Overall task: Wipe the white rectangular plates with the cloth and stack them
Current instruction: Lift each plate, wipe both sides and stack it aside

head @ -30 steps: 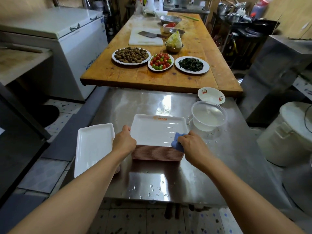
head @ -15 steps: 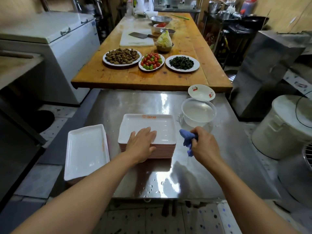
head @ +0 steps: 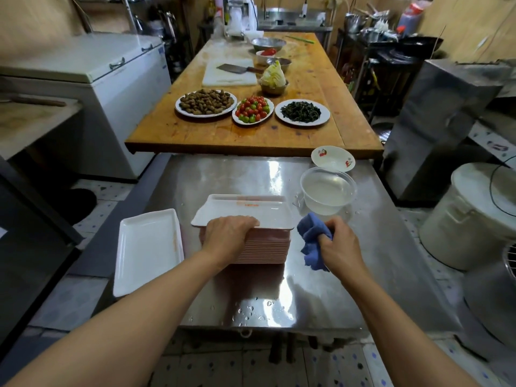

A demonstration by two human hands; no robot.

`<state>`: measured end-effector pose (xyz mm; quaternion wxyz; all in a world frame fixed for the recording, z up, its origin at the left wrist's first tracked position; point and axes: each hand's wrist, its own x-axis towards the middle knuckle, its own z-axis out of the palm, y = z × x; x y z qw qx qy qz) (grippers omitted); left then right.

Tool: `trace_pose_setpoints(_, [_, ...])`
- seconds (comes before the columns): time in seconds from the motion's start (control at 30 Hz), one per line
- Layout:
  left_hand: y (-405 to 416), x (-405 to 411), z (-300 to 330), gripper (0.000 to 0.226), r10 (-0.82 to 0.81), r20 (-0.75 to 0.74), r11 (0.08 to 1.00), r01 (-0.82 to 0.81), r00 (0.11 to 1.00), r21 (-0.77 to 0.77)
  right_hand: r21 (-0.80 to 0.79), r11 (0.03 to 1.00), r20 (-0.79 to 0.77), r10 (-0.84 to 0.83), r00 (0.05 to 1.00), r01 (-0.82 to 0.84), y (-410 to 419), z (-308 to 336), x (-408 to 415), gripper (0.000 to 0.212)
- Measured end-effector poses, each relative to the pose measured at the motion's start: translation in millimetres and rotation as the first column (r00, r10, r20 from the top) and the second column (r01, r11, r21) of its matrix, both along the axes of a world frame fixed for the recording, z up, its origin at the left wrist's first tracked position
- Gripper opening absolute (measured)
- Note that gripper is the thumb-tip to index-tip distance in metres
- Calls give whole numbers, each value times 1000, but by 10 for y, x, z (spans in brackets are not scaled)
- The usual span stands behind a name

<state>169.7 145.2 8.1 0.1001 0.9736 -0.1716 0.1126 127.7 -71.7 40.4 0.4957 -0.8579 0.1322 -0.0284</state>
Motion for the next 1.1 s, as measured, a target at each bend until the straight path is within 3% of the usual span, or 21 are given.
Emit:
trace_pose_setpoints(0.1, [11,-4,311,16,-10,101,999,13,995,-30,16,1000,17,-2,1000,1,40,82,20,26])
trace_pose_setpoints(0.23, [97,-55,698,16,114,24,930,-98,993,-355,106,994,185,19,983,-39,208,329,20,47])
trace_pose_setpoints(0.33, [272,-177,904,16,142,-70,738,-153,987,-657,183,980,287,29,957,-84,417,576,2,43])
trace_pose_setpoints(0.47, [522,-378,961,15,75,-293,426,-296,953,-855,181,960,430,119,895,-215,839,922,16,32])
trace_pose_setpoints(0.57, [631,-515,958,17,-12,-327,281,-310,945,-908,14,962,555,219,802,-273,1231,1102,25,29])
trace_pose_setpoints(0.7, [731,-662,963,19,-118,-306,226,-274,945,-935,-148,941,637,325,699,-303,1593,1139,45,24])
trace_pose_setpoints(0.83, [817,-786,1011,18,-170,-314,169,-287,934,-943,-480,840,521,506,688,-253,1697,1053,81,49])
trace_pose_setpoints(0.9, [841,-827,1060,18,-191,-311,107,-295,931,-949,-582,766,489,599,634,-275,1697,1031,112,51])
trace_pose_setpoints(1.0, [878,-874,1128,19,-209,-318,66,-311,925,-948,-696,670,423,674,605,-260,1629,990,147,52])
trace_pose_setpoints(1.1, [896,-913,1178,20,-229,-307,2,-315,924,-949,-682,686,398,638,660,-252,1456,932,169,53])
